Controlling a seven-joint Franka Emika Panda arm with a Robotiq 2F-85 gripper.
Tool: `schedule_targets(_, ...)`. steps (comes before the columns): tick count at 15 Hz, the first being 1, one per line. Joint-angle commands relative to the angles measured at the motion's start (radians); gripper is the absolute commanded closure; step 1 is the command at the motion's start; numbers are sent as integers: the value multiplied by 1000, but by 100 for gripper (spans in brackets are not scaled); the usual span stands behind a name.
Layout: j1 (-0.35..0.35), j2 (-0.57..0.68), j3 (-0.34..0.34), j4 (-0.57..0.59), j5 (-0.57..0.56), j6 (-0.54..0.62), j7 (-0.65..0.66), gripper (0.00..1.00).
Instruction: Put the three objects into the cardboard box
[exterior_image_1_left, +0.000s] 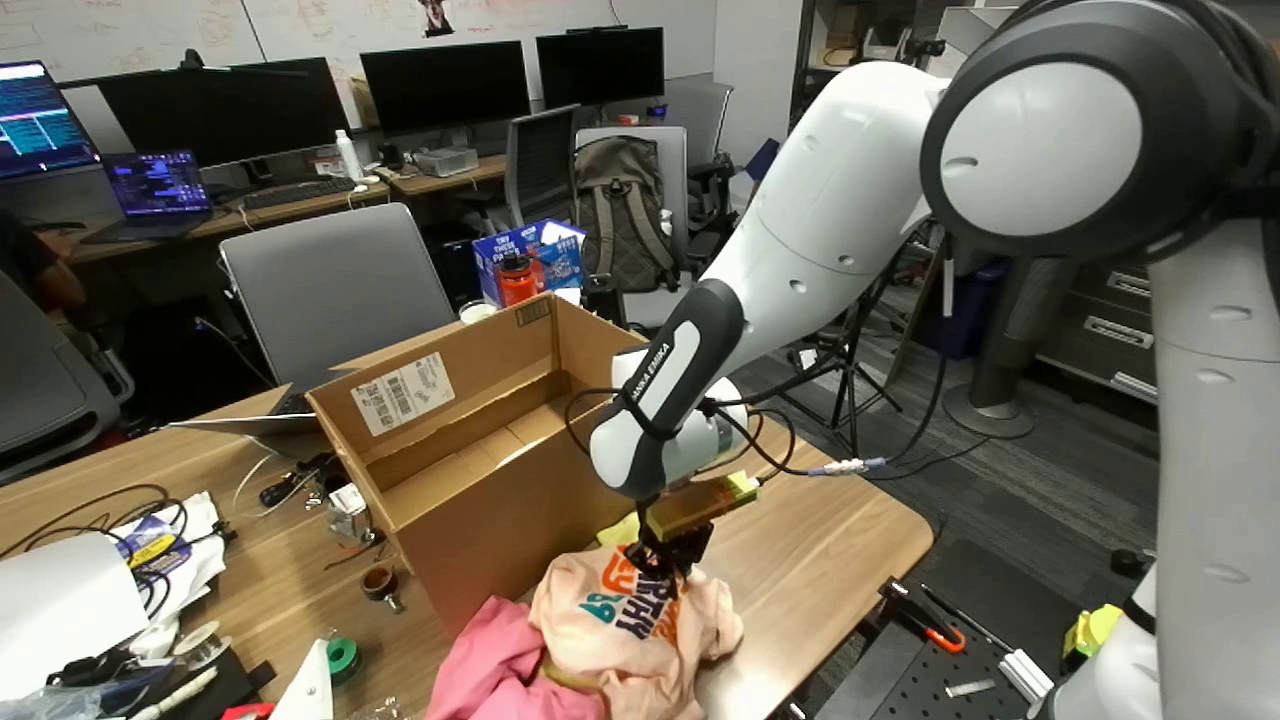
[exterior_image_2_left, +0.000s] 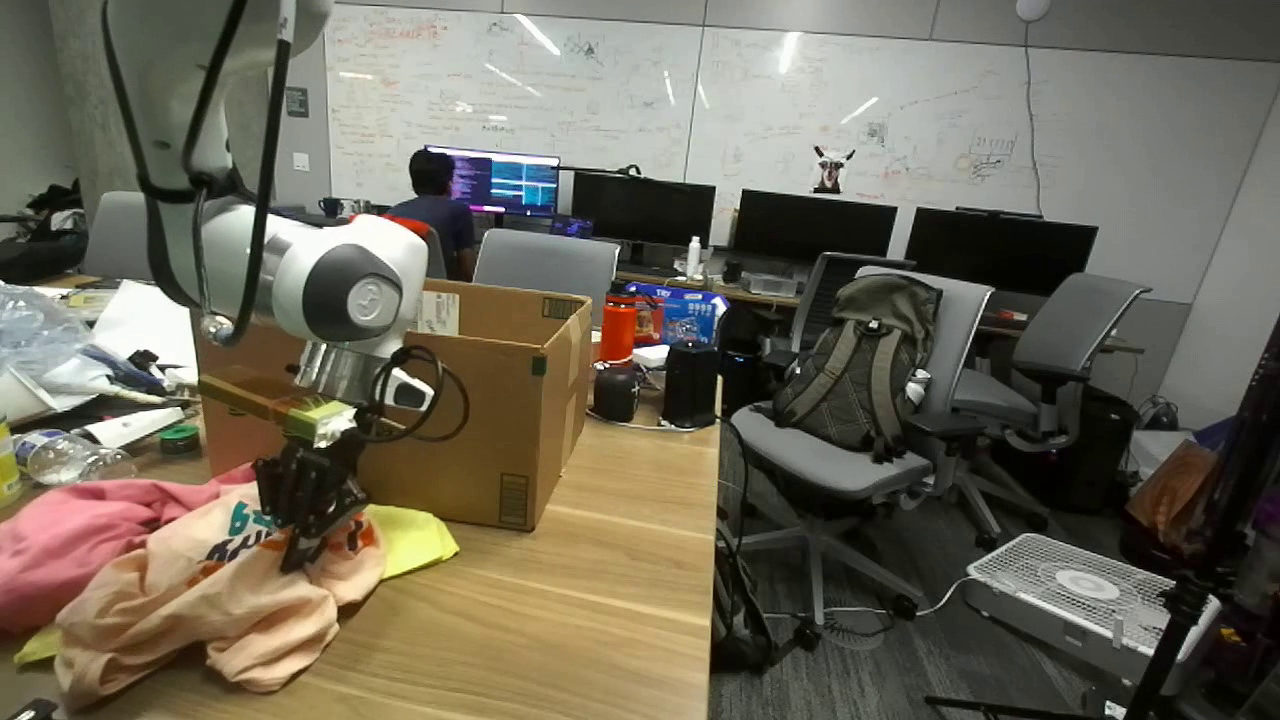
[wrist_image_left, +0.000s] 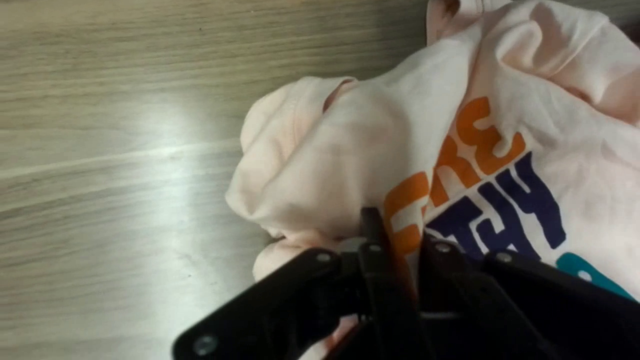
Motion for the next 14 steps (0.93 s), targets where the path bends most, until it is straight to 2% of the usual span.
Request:
schedule_targets(1, 14, -74, -11, -28, -24, 12, 34, 100)
schedule_targets(6, 19, -170, -23, -49, -46, 10, 83, 99)
schedule_targets(14, 14, -403, -43, -50, -178, -14, 237, 99)
